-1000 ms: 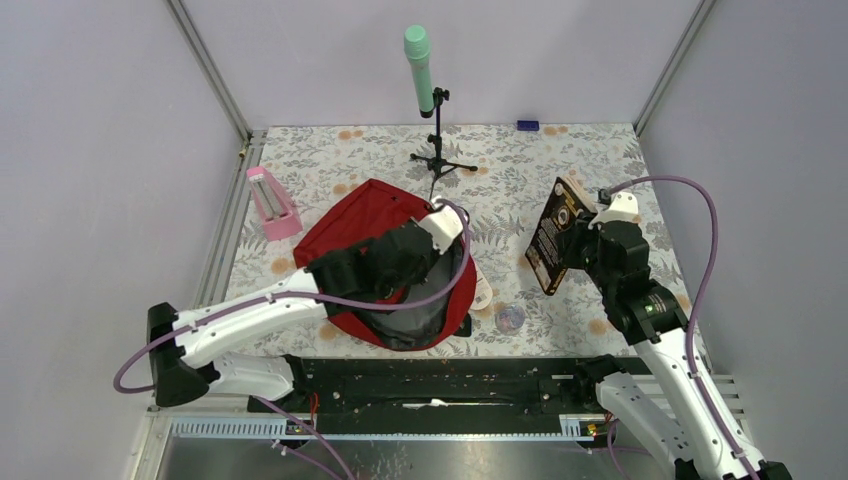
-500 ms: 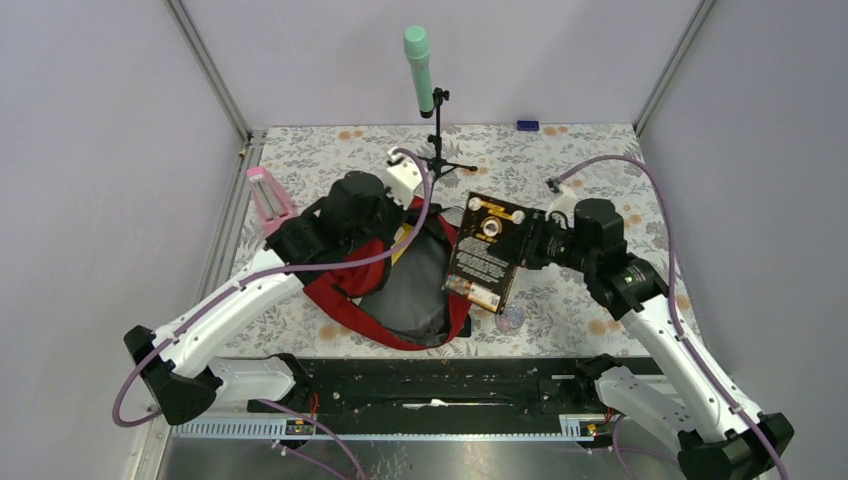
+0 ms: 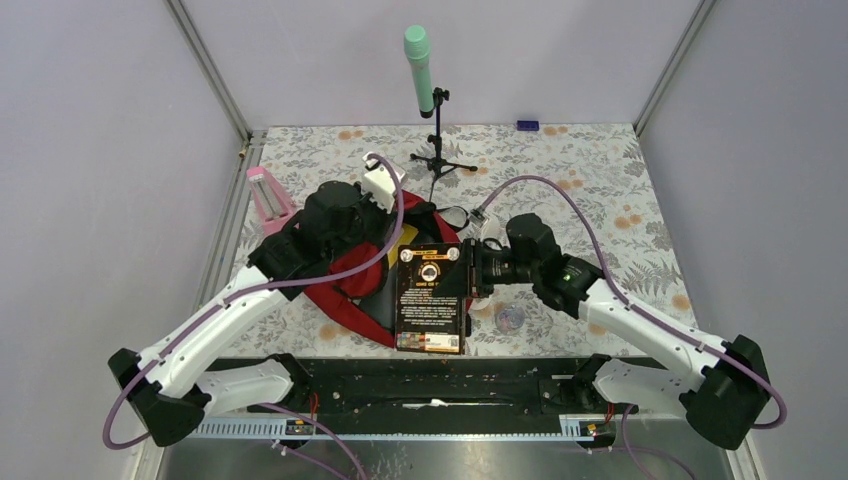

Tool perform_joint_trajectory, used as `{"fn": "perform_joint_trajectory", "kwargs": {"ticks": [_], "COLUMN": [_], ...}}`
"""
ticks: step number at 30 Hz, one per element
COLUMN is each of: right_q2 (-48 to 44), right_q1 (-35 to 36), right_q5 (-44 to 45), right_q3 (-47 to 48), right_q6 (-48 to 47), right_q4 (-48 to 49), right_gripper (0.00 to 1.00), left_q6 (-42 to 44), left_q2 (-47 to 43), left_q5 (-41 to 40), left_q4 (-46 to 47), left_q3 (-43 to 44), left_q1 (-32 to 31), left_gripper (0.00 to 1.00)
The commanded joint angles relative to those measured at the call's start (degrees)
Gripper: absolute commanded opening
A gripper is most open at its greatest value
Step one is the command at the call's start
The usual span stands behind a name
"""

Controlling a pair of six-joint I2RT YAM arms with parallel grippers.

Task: Pack the student bag
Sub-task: Place the book in the student bag.

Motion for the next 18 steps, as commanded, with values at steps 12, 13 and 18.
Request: {"fn": "perform_joint_trajectory", "kwargs": {"ticks": [12, 13, 18], "right_q2": [9.2, 9.7, 12.8], "right_q1": [0.8, 0.8, 1.4], "right_q5": [22.0, 22.9, 28.9], "right_q3": [-2.1, -1.9, 0.0], "right_q6": [19.2, 19.7, 20.8], "right_q4": [22.0, 23.5, 27.0], "right_gripper": [0.0, 0.0, 0.0], "left_q6": [2.3, 2.4, 2.4], "left_q2": [-8.2, -8.3, -8.2], "left_q5": [10.0, 9.9, 10.4], "left_q4": [11.8, 11.8, 11.6], "left_q3": [-3.6, -3.6, -3.7], "left_q1": [0.3, 0.3, 0.3], "left_gripper": [0.0, 0.0, 0.0]}}
